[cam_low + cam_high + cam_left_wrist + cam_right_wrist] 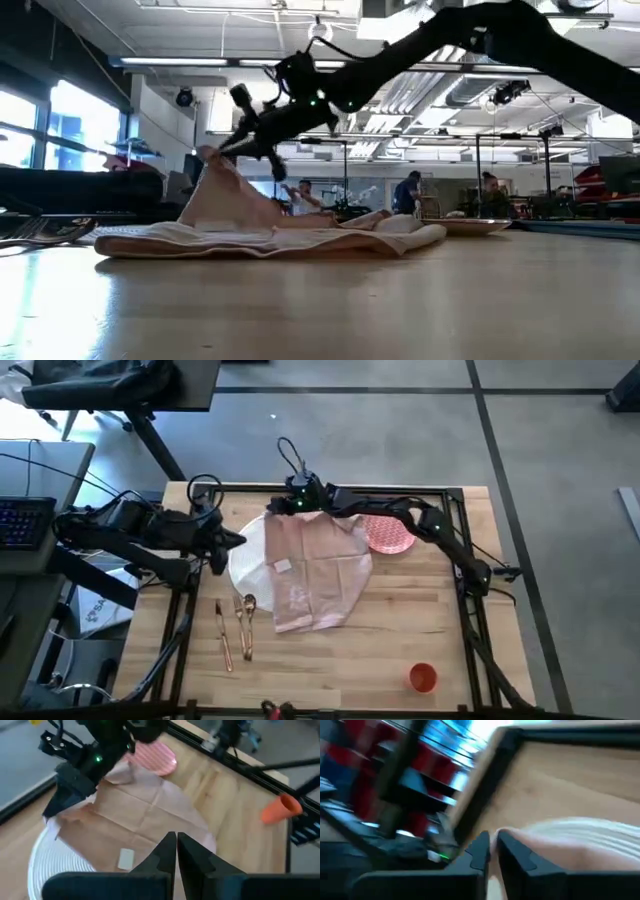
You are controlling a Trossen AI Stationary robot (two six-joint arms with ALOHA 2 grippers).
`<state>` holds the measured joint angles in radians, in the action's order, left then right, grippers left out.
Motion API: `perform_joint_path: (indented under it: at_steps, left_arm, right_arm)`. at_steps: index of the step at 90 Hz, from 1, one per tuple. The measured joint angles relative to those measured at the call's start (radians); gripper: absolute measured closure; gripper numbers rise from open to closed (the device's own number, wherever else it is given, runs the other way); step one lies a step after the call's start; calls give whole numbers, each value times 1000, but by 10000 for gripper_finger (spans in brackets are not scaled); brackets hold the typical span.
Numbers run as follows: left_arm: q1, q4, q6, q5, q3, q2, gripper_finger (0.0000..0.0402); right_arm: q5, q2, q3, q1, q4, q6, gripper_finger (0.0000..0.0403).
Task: Set table place
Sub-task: Fold the pink napkin
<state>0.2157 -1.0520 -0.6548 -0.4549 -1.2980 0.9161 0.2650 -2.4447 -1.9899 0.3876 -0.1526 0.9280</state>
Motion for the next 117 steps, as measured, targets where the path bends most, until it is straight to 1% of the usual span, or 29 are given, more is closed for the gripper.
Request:
perform_joint_path:
  at_steps: [12, 16, 26, 33, 40, 46, 50, 57, 62, 67, 75, 81, 87, 94, 105, 117]
  left_arm:
    - [0, 0, -38, 0, 0, 7, 402]
    - [0, 1, -45, 0, 0, 10, 402]
    - [0, 1, -48, -3, 0, 14, 402]
    - [0, 1, -48, -2, 0, 21, 402]
    - [0, 1, -48, 1, 0, 29, 402]
    - [0, 3, -48, 9, 0, 40, 402]
    - [0, 4, -44, 27, 3, 50, 402]
    - [-5, 12, -13, 84, 19, 75, 402]
    - [-13, 30, 14, 135, 41, 98, 402]
    - [-19, 69, 41, 201, 79, 122, 402]
    - [-28, 200, 92, 330, 153, 165, 399]
    - [-31, 320, 120, 421, 209, 203, 393]
    - [-31, 427, 133, 484, 255, 245, 384]
    - [-32, 530, 142, 499, 288, 297, 373]
    - [-32, 647, 216, 489, 308, 399, 357]
    - [-33, 761, 237, 534, 309, 562, 351]
  right_arm:
    - [10, -24, -15, 24, 21, -24, 282]
    - [30, -23, -15, 33, 22, -31, 257]
    - [173, 6, -16, 61, 20, -19, 202]
    - [258, 43, -17, 71, 74, -59, 179]
    - [298, 114, -16, 61, 265, -194, 173]
    - [294, 202, -17, 30, 510, -380, 175]
    - [259, 257, -19, -2, 680, -518, 178]
    - [150, 326, -17, -71, 959, -713, 187]
    - [87, 360, 7, -125, 1097, -788, 195]
    - [54, 396, 54, -173, 1182, -815, 202]
    - [15, 467, 159, -243, 1247, -767, 214]
    - [-35, 541, 267, -282, 1271, -677, 223]
    - [-97, 631, 383, -322, 1265, -561, 230]
    - [-147, 759, 500, -370, 1251, -402, 237]
    - [-223, 956, 649, -454, 1180, -161, 242]
    - [-348, 1125, 771, -538, 1067, 22, 242]
